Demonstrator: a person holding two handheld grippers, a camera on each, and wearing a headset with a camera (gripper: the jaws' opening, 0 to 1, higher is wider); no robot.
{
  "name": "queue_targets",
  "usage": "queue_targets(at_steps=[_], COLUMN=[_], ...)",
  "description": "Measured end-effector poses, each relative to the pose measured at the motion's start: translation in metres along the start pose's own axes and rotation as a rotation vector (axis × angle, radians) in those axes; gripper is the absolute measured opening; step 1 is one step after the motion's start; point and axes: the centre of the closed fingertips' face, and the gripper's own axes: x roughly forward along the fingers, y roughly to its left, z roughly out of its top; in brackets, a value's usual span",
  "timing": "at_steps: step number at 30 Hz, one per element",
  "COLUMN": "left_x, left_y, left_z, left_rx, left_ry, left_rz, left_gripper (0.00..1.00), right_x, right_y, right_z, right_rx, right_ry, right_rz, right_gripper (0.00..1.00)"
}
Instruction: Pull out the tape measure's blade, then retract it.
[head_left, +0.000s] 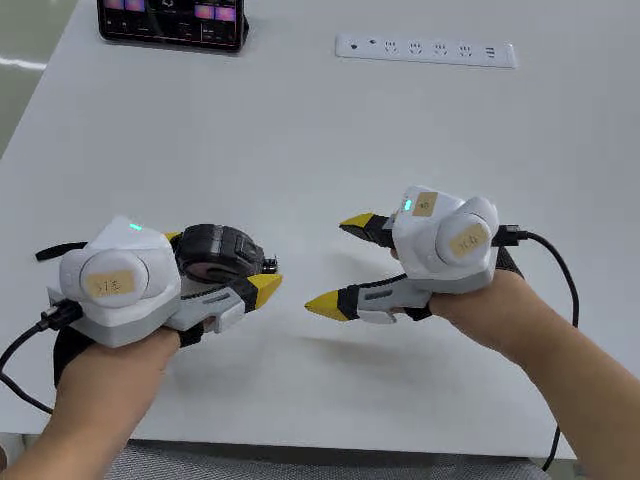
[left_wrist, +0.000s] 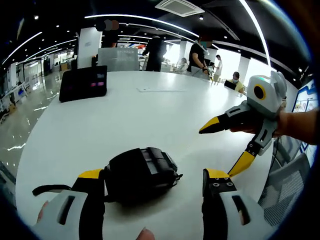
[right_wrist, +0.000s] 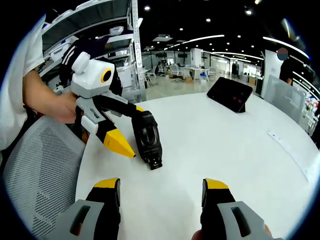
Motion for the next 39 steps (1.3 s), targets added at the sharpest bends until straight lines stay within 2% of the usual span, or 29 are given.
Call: queue_targets(at_steps=[3,5,9,14,20,32,39], left_x=[-0.003,-0.006,-0.012,-0.016,-0.021,-0.033,-0.040], left_y=[-0.002,-0.003,-0.005,-0.008,-0.009,-0.006,-0.007], left_z=[0.000,0.001,0.004,0.002,-0.004,-0.012,-0.016], left_rx=[0.021,0.034,0.063,0.125,0.174,0.216,0.249], left_ry=[0.008,0.014,0.016,0.030,0.047,0.045,0.050], left_rz=[-0.020,-0.033,-0.052,-0.074,-0.096,-0.157,-0.181], left_gripper=[0.78,0.79,0.78,0.81,0.87,0.98,0.99], right_x=[-0.006,-0.011,-0.020,-0.030,-0.039,-0.060,-0.072], right_y=[0.000,-0.001,-0.001,0.000,0.004,0.008,0.009], right_z=[0.001,0.005,0.006,0.004,-0.007,-0.019,-0.026], right_rx=[-0.001,-0.001,0.002,0.009,0.022,0.059,0.087], right_ry=[-0.008,-0.032,-0.034,-0.037,-0.019,-0.027,-0.006], right_rz=[-0.014,-0.026,-0.044,-0.059,-0.071,-0.103,-0.122], right_gripper=[0.68,0.71,0.75,0.81,0.84,0.92,0.90])
